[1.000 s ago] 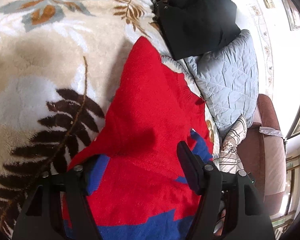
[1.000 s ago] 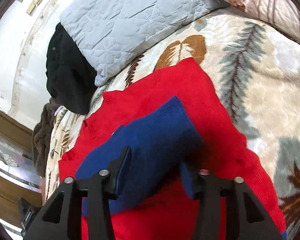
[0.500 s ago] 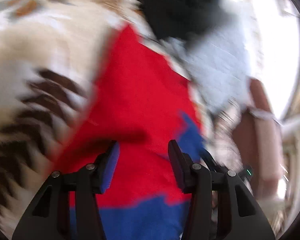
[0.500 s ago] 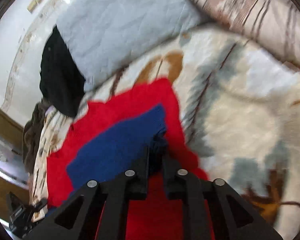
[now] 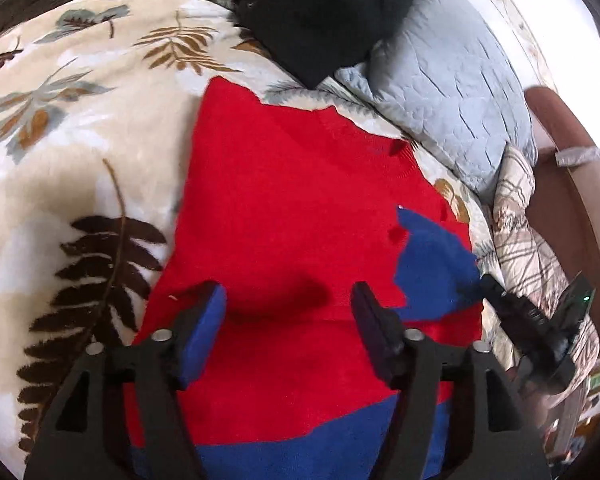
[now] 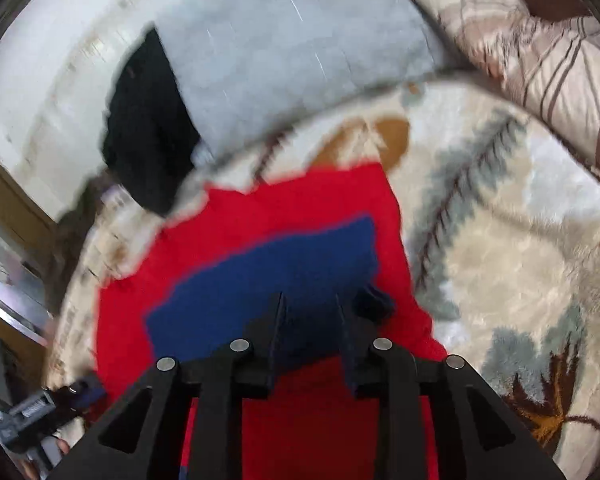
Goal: Fold small clothes
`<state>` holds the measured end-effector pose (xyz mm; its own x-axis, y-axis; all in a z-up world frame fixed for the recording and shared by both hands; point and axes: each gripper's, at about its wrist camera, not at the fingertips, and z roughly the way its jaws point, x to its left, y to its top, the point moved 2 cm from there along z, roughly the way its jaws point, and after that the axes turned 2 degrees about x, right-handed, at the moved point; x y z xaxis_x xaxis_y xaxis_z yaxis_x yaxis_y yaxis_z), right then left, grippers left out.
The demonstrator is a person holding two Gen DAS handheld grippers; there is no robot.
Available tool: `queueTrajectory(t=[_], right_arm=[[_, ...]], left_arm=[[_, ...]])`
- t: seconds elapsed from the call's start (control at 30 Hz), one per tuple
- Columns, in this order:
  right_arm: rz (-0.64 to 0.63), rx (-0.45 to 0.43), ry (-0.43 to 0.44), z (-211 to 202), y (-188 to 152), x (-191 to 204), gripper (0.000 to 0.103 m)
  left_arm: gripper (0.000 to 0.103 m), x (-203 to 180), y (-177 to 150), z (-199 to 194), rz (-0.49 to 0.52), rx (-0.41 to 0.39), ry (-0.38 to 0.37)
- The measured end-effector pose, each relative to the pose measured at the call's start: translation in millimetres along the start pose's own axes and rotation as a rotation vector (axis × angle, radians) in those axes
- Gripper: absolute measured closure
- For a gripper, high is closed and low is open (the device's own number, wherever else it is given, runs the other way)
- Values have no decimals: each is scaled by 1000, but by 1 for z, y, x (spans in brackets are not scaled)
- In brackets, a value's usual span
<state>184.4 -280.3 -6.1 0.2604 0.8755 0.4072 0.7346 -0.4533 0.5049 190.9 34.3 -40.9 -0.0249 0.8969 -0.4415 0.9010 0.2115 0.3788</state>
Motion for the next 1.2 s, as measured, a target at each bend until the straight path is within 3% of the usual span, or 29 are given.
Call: queueTrajectory(t=[0.07,0.13,0.23,0.33,0.43,0.53,0.63,0.7,0.77,0.83,0.9,0.97,1.0,1.1,1.13,1.2], right_arm=[[-19,24,14,4,-4,2,65],[-45,152,-27,30,-17,-3,61],[-100,113,-59,22,-17,8,62],[-90,74,-8,4,-14,15,60],[-105,8,-12,-8,-7,17,60],[-61,13,-8,3,10,18,59],[-22,17,2,21,26,17,59],[-28,28,66,29,28,33,59],[-105,39,156,39,24,61,61],[-197,100,182,58,11,83,63],[-323,244,86,95,-12,97,64],[-494,159,-6,93,-25,115,64],[-518,175,-37,89,-26,120,64],[-441,176,11,62,-19,107,62],[-408,163,8,50,-18,96,61],[-352,171,-14,38,-19,71,50]], left_arm=[[27,0,-2,13,3,50,-2],[26,-5,-3,17,27,52,16],[25,-13,-5,6,49,9,-23],[25,-15,-4,-8,55,-39,-92],[25,-16,0,-24,67,-139,-51],[25,-5,9,-33,35,-201,8],[25,13,20,-15,-34,-151,39],[25,26,22,2,-80,-98,58],[25,38,21,14,-126,-42,61],[25,39,20,15,-128,-48,59],[25,34,18,14,-99,-39,84],[25,31,17,13,-84,-41,89],[25,29,16,10,-86,-42,59],[25,23,16,1,-69,-58,3],[25,22,16,1,-57,-56,14],[22,16,13,12,-13,-21,78]])
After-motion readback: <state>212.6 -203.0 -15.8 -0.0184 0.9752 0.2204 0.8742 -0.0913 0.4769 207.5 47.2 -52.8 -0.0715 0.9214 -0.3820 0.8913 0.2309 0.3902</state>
